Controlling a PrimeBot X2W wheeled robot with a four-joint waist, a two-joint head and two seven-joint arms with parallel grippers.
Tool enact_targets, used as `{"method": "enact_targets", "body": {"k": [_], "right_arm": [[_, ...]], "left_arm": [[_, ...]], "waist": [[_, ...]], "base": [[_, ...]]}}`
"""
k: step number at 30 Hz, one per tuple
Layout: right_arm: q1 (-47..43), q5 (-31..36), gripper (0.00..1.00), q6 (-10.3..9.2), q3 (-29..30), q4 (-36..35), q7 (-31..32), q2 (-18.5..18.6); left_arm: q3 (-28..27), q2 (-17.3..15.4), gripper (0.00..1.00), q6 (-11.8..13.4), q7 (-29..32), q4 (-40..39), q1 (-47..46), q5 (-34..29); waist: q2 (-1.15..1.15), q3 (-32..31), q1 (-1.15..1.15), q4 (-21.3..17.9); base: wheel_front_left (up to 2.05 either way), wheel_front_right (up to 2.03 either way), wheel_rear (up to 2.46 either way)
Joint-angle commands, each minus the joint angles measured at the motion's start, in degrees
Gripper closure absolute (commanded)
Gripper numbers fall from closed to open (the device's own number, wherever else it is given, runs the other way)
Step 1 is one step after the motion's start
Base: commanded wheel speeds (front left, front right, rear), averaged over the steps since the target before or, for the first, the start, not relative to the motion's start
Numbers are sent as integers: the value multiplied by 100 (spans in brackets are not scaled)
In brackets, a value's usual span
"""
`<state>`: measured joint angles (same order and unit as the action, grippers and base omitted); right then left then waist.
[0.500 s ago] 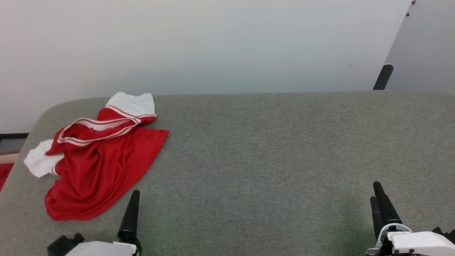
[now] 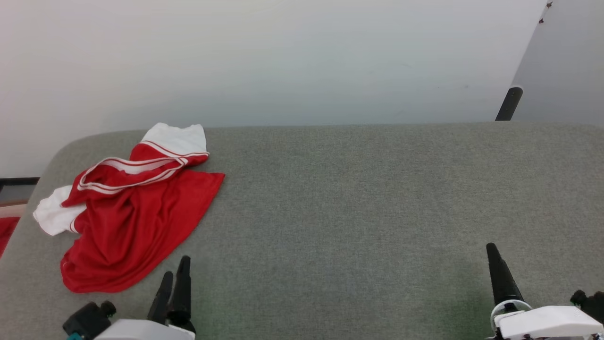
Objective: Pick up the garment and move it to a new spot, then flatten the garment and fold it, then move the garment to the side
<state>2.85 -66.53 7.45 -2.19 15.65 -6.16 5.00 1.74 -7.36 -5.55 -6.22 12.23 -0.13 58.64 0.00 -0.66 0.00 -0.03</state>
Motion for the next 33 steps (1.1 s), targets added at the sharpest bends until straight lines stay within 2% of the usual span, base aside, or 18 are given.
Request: {"method": "enact_targets", "body": {"k": [1, 7, 13, 21, 33], "right_arm": [[77, 274, 0, 3, -9, -55, -62, -5], [45, 1402, 0, 4, 18, -41, -157, -89], [10, 2255, 0, 3, -11, -48, -253, -141], [-25, 3074, 0, 4, -4, -88, -366, -187], [-59, 3831, 0, 4, 2, -89, -523, -216]], "left_arm": [[9, -22, 0, 8, -50, -65, -2, -219], [5, -4, 0, 37, -148, -144, 44, -1068], [-44, 19, 0, 43, -245, -288, 94, -1898], [-136, 69, 0, -41, -359, -490, 163, -2744], [-182, 136, 0, -150, -514, -547, 218, -3542]], "waist": [[0, 0, 0, 0], [0, -5, 0, 0], [0, -11, 0, 2], [0, -19, 0, 0], [0, -27, 0, -1]], "base": [[0, 0, 0], [0, 0, 0], [0, 0, 0], [0, 0, 0], [0, 0, 0]]}}
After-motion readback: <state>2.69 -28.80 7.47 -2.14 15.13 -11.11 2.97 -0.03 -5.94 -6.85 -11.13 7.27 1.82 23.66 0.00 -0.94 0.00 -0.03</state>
